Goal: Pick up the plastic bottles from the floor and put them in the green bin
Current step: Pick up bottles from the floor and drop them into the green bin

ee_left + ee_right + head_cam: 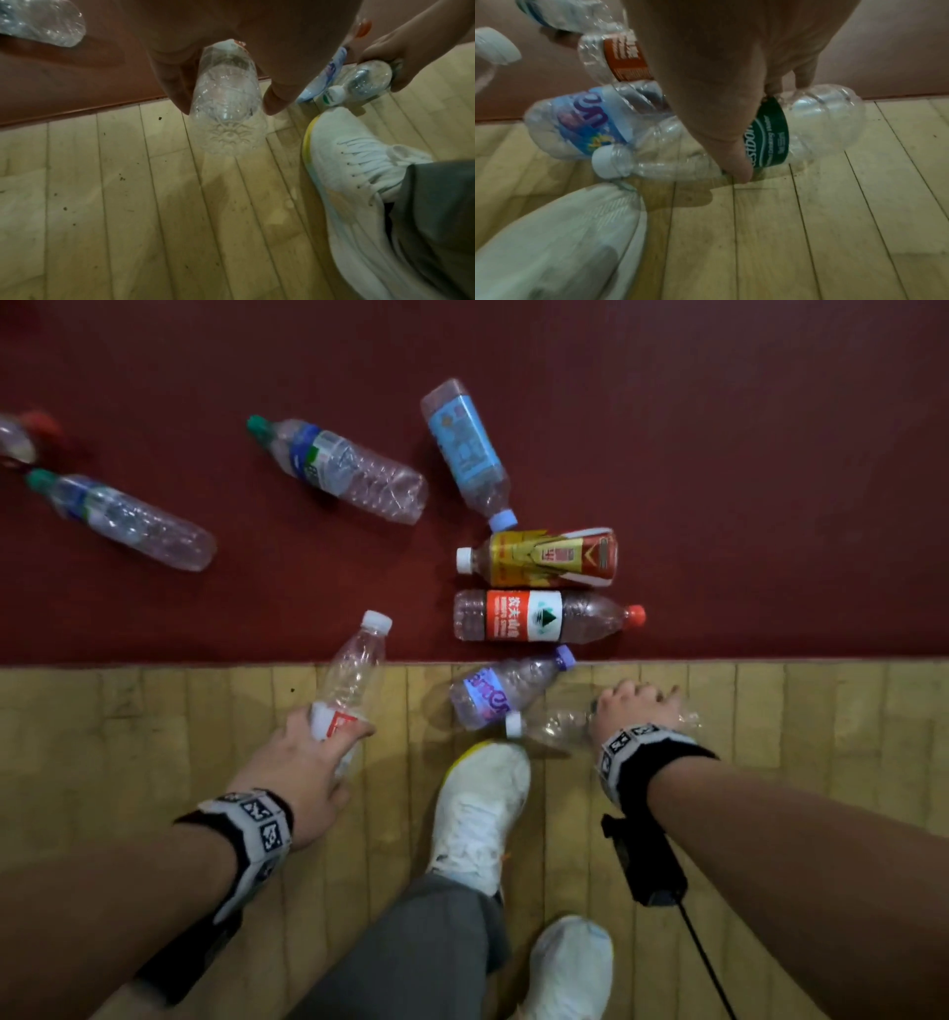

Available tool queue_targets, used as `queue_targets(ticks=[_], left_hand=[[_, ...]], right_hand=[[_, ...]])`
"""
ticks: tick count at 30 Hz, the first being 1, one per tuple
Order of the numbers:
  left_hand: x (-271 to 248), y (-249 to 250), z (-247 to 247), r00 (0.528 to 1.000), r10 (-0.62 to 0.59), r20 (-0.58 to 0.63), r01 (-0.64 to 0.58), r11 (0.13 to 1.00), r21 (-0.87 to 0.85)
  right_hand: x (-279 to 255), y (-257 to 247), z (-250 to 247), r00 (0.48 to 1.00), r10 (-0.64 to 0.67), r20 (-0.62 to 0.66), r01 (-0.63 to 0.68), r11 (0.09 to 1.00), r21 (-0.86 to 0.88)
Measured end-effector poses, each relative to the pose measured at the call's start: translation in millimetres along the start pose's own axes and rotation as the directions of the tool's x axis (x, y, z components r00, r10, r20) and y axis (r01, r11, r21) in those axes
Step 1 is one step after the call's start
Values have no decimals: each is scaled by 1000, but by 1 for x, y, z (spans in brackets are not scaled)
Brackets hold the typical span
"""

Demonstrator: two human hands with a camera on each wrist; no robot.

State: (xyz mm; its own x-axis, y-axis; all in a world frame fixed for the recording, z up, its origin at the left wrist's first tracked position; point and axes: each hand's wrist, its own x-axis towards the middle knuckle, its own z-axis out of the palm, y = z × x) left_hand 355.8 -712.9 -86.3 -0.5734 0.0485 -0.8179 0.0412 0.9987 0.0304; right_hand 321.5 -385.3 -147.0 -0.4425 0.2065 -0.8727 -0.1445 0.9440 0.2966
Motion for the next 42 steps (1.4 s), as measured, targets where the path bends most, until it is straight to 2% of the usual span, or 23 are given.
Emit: queue_targets(ticks=[2,5,9,13,16,18,22,25,28,30,32,33,34,36,37,39,42], left_hand=[[-12,5,-9,999,28,-21,-27,999,40],[-44,27,-37,997,55,-60,-51,997,64],[-114,72,-105,978,124,-166,-119,992,36],[-201,115,-186,927,209,-311,-230,973,-32],[-289,137,-242,868,277,-412,-295,955,20],[-344,142,-268,842,297,-450,-338,941,-13],[-469,146,-297,792,320,-520,-434,894,-111],[-545,144,-292,796,308,-522,-462,865,-194],[-596,143,-280,765,413,-493,-548,820,-164],[-627,152,-271,688,563,-458,-659,749,-69],[-655,168,-261,586,695,-418,-748,662,53],[-670,174,-255,551,734,-396,-769,632,101],[-689,182,-245,495,787,-367,-798,579,165],[-727,197,-224,433,855,-286,-814,507,283],[-743,204,-212,416,874,-251,-817,481,317],[-785,221,-180,351,921,-167,-845,389,366],[-846,246,-112,205,979,8,-894,184,410]], right_hand=[[-30,11,-2,1000,13,-15,-13,998,58],[-93,40,-14,996,-7,-86,12,998,57],[-192,93,-55,981,34,-191,-18,996,88],[-297,139,-103,953,117,-278,-61,977,202],[-393,171,-131,913,209,-350,-100,947,305],[-449,183,-140,887,252,-388,-112,931,348],[-574,203,-136,833,361,-418,-161,883,441],[-661,208,-112,818,438,-373,-224,840,494],[-741,211,-73,780,545,-307,-316,767,559],[-793,210,-38,742,631,-228,-399,688,606],[-838,204,5,682,717,-145,-465,578,671],[-857,198,29,666,741,-86,-490,522,698],[-879,188,58,642,766,-23,-521,458,720],[-917,167,117,599,794,103,-566,329,756],[-933,157,144,588,792,167,-580,268,770],[-973,132,211,552,776,304,-597,113,794],[-1025,79,316,506,696,509,-626,-109,772]])
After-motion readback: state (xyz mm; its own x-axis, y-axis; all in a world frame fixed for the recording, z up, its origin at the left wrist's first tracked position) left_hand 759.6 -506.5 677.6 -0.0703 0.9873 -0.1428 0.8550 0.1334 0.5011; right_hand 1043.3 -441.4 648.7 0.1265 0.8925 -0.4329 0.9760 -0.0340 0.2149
